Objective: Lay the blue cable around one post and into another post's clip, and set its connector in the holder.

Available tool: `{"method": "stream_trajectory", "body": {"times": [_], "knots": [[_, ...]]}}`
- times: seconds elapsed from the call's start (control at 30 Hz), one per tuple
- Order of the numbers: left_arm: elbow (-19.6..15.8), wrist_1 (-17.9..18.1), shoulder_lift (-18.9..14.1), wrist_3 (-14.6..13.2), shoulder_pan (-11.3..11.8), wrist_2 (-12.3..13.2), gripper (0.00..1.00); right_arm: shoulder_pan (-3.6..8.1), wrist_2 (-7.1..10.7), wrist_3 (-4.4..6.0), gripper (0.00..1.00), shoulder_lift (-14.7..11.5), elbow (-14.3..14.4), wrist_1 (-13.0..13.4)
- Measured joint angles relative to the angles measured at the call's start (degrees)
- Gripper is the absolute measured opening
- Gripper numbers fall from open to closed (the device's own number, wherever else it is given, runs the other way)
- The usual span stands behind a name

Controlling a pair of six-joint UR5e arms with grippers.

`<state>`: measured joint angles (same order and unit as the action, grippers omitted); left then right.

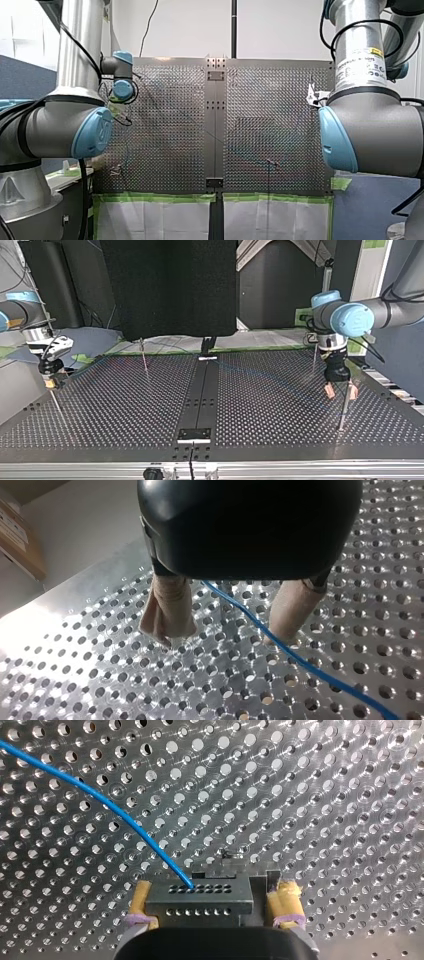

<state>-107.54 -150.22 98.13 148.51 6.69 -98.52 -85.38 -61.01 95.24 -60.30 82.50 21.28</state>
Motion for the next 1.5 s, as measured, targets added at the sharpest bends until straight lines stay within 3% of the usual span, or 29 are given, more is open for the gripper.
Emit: {"method": "stream_trajectory", "body": {"times": [0.2, 0.53, 0.87, 1.17, 1.37, 1.5], "knots": [[-1.59, -1.32, -1.62, -1.95, -0.13, -0.39, 1.00, 0.00, 0.00, 0.00, 1.00, 0.00, 0.00, 0.00], [-6.27, -0.11, -6.25, -6.58, -0.10, 0.95, 1.00, 0.00, 0.00, 0.00, 1.00, 0.00, 0.00, 0.00], [-11.42, -4.66, -11.81, -12.13, 0.74, -3.15, 1.00, 0.00, 0.00, 0.00, 1.00, 0.00, 0.00, 0.00], [-8.35, -9.16, -16.35, -16.67, 0.76, -7.00, 1.00, 0.00, 0.00, 0.00, 1.00, 0.00, 0.00, 0.00], [-5.54, -12.02, -19.18, -19.50, 0.76, -7.32, 1.00, 0.00, 0.00, 0.00, 1.00, 0.01, 0.00, 0.00], [-3.66, -13.89, -21.06, -21.38, 0.76, -6.18, 1.00, 0.00, 0.00, 0.00, 1.00, 0.00, 0.00, 0.00]]}}
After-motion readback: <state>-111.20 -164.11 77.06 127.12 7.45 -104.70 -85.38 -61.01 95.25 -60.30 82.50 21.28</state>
